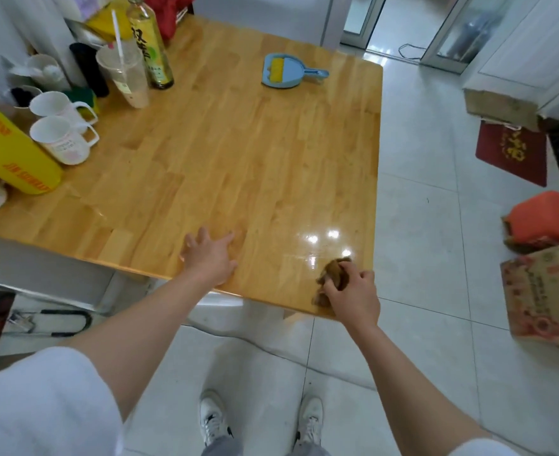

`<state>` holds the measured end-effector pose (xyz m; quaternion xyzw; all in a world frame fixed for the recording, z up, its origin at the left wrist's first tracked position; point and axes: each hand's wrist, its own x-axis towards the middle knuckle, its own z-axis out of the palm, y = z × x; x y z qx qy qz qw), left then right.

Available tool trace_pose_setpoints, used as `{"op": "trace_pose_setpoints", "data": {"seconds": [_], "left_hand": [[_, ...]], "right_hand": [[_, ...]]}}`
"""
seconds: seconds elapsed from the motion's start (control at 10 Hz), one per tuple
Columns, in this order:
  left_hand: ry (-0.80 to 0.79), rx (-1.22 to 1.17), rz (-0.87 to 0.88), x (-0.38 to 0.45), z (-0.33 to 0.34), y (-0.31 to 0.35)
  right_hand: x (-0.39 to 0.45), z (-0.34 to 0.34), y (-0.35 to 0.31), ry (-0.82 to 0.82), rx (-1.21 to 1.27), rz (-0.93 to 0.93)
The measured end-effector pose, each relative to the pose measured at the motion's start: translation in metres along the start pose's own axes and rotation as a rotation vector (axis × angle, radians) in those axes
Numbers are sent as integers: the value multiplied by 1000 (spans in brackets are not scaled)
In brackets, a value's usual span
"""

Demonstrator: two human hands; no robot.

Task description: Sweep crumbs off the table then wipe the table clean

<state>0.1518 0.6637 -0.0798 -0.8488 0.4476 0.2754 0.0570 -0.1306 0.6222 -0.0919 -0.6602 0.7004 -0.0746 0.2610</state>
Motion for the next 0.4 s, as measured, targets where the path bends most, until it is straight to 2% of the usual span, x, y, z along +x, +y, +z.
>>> {"op": "trace_pose_setpoints", "data": {"seconds": [0.1, 0.2, 0.3, 0.4], "left_hand": [[54, 41, -1, -10, 6, 19], [39, 21, 6, -30, 9, 42], [26, -59, -24, -49, -1, 55], [70, -90, -44, -63, -24, 59]], "right_hand": [[3, -1, 10, 5, -58, -8], [3, -10, 5, -69, -99, -37], [6, -39, 5, -101, -164, -159], [17, -79, 3, -42, -122, -181]]}}
